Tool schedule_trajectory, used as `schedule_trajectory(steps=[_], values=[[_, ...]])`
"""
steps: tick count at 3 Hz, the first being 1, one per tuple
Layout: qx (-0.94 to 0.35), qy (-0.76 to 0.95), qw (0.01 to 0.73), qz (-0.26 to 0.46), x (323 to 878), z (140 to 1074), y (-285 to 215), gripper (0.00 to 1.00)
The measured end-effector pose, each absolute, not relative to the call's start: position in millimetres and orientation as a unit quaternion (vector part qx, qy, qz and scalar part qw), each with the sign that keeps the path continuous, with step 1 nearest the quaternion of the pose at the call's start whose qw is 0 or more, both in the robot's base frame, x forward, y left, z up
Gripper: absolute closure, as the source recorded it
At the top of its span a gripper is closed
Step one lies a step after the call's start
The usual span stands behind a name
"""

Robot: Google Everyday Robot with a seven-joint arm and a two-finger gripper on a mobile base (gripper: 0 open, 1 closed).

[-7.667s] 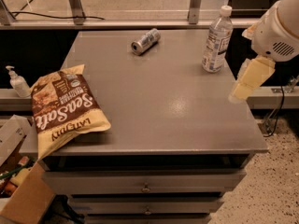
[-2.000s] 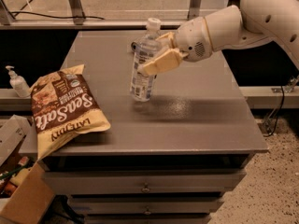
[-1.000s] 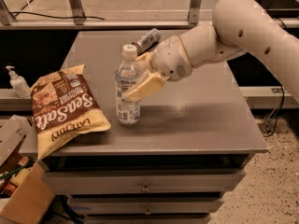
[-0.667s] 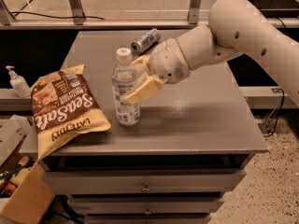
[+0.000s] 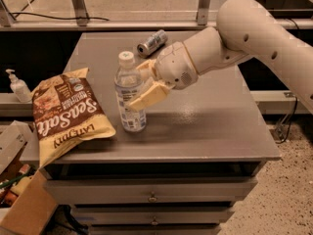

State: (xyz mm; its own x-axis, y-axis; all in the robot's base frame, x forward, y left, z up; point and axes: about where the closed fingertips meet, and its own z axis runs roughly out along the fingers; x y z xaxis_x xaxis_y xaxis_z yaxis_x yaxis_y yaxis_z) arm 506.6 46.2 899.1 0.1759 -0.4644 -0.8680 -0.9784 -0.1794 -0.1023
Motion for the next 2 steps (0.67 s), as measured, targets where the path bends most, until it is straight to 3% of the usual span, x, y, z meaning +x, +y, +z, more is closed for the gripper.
schedule_trajectory(steps=[1,2], values=[[-0.679,0.532,0.357,0.36,506.6,900.9,46.2,0.85],[-0.683,0.526,0.353,0.364,502.2,898.8,50.1,0.62]])
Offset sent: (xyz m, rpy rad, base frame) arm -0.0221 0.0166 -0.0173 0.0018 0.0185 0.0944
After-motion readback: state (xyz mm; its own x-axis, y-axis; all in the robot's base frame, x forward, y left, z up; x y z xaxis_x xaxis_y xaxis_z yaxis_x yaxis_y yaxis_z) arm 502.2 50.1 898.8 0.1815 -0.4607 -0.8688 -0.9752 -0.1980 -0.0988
